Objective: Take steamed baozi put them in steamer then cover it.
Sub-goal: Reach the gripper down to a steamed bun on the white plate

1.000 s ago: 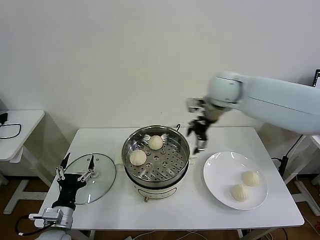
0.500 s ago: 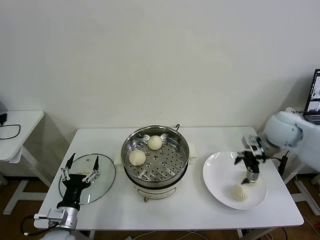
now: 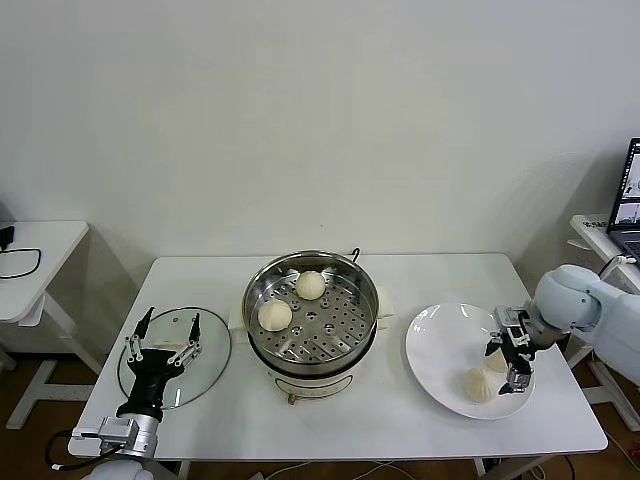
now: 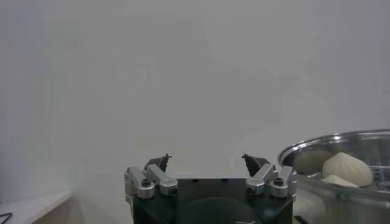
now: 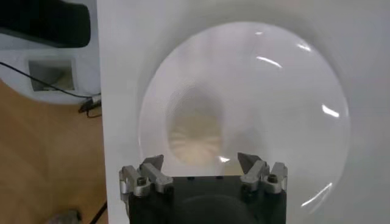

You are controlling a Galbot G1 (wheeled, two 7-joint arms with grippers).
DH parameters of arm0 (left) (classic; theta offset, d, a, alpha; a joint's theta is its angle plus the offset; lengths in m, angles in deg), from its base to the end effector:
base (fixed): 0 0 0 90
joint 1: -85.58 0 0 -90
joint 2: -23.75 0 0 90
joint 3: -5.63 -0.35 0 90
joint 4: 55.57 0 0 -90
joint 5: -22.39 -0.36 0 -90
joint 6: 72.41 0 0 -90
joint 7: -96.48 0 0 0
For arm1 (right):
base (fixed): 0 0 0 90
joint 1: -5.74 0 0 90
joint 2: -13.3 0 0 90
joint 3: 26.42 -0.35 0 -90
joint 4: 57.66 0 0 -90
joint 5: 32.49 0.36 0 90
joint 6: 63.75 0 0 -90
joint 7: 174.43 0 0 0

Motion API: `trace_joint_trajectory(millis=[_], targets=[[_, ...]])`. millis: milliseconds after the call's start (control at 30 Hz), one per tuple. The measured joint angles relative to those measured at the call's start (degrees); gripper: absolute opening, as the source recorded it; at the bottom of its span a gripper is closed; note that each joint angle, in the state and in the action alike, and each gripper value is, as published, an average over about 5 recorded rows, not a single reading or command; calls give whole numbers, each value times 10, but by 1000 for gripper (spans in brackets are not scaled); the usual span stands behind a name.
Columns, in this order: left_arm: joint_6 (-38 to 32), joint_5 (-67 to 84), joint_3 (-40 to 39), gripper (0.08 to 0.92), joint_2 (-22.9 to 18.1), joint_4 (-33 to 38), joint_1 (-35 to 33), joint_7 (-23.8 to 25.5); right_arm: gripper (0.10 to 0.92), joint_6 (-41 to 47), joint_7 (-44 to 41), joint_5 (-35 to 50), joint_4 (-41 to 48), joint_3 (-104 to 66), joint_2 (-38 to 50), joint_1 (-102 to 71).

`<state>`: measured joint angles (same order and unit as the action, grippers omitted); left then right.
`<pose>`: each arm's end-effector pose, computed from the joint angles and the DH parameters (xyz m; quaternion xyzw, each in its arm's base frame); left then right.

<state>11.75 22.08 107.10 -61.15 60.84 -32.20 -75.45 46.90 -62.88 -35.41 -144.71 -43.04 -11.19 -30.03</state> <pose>0.1941 0.0807 -0.3096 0.0059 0.9949 0.0938 0.0365 0.4384 -0.1926 -0.1891 0.5006 -0.5315 0.4852 0.4811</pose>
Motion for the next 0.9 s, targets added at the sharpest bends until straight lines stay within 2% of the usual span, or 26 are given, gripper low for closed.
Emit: trace_joint_trajectory(millis=[633, 900], targets=[[-1, -3, -4, 823, 0, -6, 2, -1, 823, -5, 4, -36, 28, -39, -37, -58], [-2, -3, -5, 823, -1, -7, 2, -1, 736, -6, 4, -45, 32, -44, -44, -65]])
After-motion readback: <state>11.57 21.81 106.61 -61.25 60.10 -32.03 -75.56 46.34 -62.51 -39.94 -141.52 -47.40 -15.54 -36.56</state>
